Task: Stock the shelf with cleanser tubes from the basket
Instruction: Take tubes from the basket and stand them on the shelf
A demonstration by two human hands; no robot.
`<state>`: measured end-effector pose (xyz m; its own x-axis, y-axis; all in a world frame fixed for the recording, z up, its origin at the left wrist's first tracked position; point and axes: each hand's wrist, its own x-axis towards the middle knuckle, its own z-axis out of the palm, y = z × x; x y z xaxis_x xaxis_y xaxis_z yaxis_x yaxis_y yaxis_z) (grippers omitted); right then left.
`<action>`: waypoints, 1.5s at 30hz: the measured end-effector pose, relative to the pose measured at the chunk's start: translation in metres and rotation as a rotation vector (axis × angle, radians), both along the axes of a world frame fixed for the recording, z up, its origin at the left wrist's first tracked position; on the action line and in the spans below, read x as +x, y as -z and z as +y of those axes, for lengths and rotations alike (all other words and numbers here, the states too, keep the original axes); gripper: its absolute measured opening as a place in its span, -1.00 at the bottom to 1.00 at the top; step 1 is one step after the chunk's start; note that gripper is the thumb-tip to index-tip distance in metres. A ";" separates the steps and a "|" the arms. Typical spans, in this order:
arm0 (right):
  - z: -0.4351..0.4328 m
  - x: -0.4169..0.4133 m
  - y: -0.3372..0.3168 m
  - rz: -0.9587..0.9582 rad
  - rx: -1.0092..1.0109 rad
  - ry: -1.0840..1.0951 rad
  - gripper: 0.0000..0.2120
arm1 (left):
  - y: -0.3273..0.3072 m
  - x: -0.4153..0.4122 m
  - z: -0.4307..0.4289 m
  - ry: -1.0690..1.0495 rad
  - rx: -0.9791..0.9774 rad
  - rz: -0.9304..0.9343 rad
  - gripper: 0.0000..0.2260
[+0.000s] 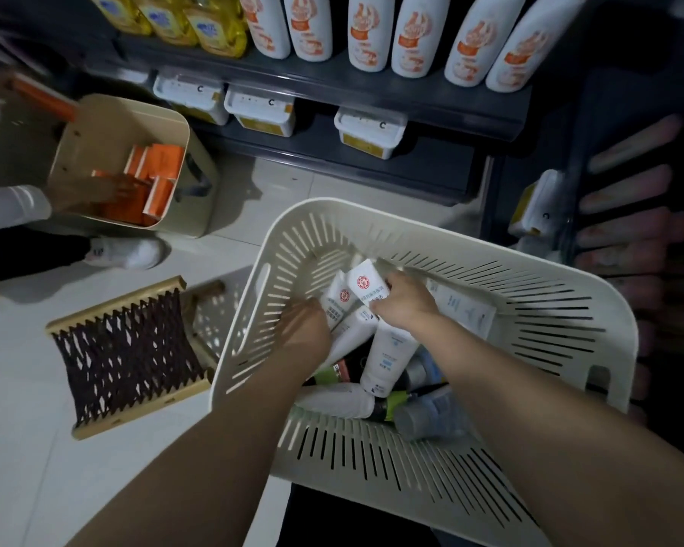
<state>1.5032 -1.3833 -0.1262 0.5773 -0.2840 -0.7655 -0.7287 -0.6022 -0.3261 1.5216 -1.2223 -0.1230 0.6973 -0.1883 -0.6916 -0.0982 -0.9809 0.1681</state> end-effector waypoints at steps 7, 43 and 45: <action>-0.012 -0.028 -0.031 -0.255 0.139 0.192 -0.67 | -0.026 0.013 -0.011 -0.158 -0.193 0.200 -0.80; 0.023 -0.182 -0.289 -0.933 0.064 1.046 -0.88 | -0.255 -0.040 -0.003 -0.018 -0.818 0.542 -0.84; 0.036 -0.196 -0.301 -0.946 0.053 1.096 -0.88 | -0.264 -0.046 0.000 0.039 -0.824 0.571 -0.84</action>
